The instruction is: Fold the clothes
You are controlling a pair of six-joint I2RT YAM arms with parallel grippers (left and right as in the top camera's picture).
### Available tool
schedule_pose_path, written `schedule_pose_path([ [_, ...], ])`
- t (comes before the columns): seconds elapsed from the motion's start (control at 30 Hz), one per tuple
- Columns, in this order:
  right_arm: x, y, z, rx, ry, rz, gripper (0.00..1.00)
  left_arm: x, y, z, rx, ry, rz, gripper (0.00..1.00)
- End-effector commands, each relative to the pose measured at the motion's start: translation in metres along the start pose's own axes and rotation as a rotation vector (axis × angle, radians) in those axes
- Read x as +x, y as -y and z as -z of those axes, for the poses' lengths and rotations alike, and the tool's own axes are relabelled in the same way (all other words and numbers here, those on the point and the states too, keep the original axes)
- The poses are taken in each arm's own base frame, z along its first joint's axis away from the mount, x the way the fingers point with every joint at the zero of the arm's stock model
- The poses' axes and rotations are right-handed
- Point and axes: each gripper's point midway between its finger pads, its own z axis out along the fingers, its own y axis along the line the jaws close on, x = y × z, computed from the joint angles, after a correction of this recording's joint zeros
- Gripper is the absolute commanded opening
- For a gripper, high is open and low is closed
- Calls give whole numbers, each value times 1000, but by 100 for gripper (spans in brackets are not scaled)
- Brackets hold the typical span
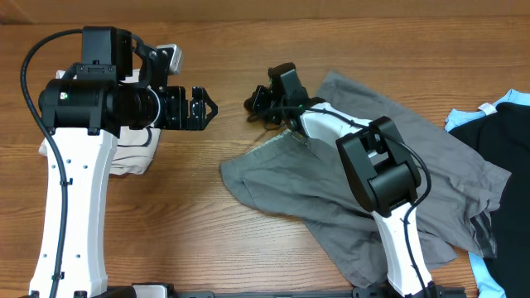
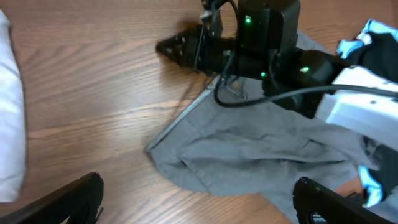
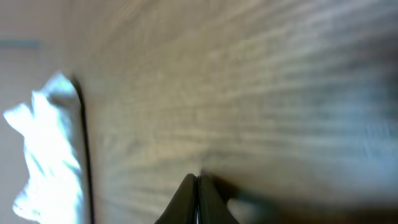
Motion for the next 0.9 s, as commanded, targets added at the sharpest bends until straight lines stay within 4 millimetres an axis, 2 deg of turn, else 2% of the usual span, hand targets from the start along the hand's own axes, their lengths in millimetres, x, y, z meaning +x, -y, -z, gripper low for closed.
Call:
schedule_pose_path([
  [0.0, -37, -4, 46, 34, 58, 148, 7, -10, 4, -4, -9, 16, -96, 100],
  [0.07, -59, -8, 85, 103, 120, 177, 12, -18, 5, -13, -4, 27, -98, 100],
  [0.13, -79, -6, 126, 184, 191, 161, 31, -27, 6, -23, 12, 41, -89, 100],
  [0.17, -88, -5, 149, 216, 223, 147, 36, -31, 9, -30, 32, 44, -93, 100],
  [0.23, -101, -7, 198, 251, 280, 117, 37, -40, 16, -50, 86, 39, -111, 100],
  [0.37, -113, -18, 284, 257, 365, 135, 41, -48, 24, -109, 154, -9, -154, 100],
  [0.47, -103, -28, 334, 268, 398, 174, 48, -46, 30, -166, 203, -59, -180, 100],
  [0.53, -91, -33, 357, 279, 397, 201, 54, -37, 38, -205, 251, -108, -189, 100],
  [0.63, -67, -30, 372, 305, 352, 183, 56, -25, 50, -249, 314, -143, -217, 100],
  [0.77, -34, -10, 375, 377, 231, 129, 56, -21, 65, -296, 341, -116, -288, 98],
  [0.87, -19, 0, 375, 413, 169, 101, 56, -15, 71, -324, 321, -103, -320, 95],
])
